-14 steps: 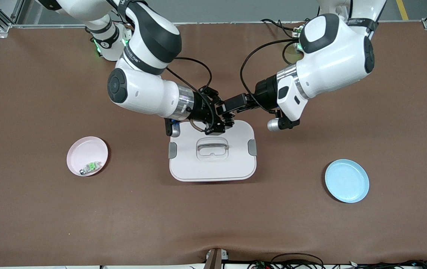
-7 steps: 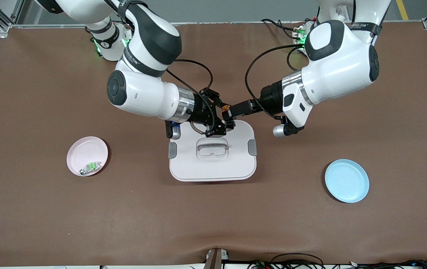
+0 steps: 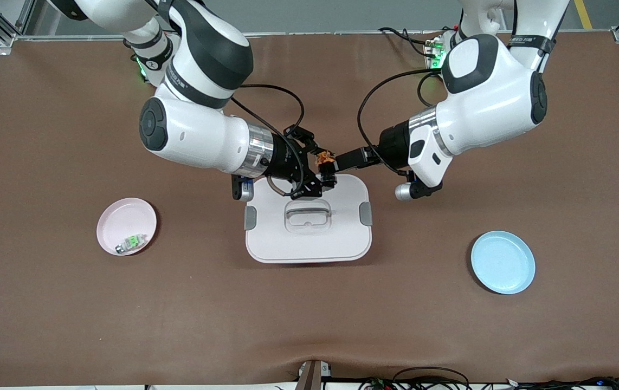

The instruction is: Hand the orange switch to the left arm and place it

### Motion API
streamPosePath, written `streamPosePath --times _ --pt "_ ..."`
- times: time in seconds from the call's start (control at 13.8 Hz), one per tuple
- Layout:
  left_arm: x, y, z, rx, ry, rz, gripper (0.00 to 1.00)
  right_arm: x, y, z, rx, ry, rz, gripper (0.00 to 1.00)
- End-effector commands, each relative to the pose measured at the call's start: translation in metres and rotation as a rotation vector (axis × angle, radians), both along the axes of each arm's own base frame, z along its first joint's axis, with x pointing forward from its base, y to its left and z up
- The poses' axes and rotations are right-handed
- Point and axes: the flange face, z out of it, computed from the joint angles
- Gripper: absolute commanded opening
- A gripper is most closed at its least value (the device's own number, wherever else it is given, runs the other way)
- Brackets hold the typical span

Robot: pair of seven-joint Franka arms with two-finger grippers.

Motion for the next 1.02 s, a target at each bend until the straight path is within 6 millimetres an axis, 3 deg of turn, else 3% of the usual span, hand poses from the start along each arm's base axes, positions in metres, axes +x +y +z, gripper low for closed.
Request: streamPosePath --times 0.0,0.65,0.73,0.94 --pt "-0.009 -0.001 0.004 0.016 -0.013 -0.015 1.0 0.006 -0.001 0.01 0.03 0.05 -0.046 0.0" --pt "-0.012 -0.009 0.003 0.017 -0.017 -0.024 1.0 0.0 0.024 0.004 0.053 0.137 -0.123 0.0" --pt "-0.012 -0.009 0.003 0.017 -0.017 -0.024 0.9 0.0 0.025 0.004 0.053 0.137 -0.121 0.0" --pt "-0.011 -0.009 0.001 0.018 -0.014 -0.023 0.46 0.002 0.024 0.004 0.057 0.131 -0.126 0.0"
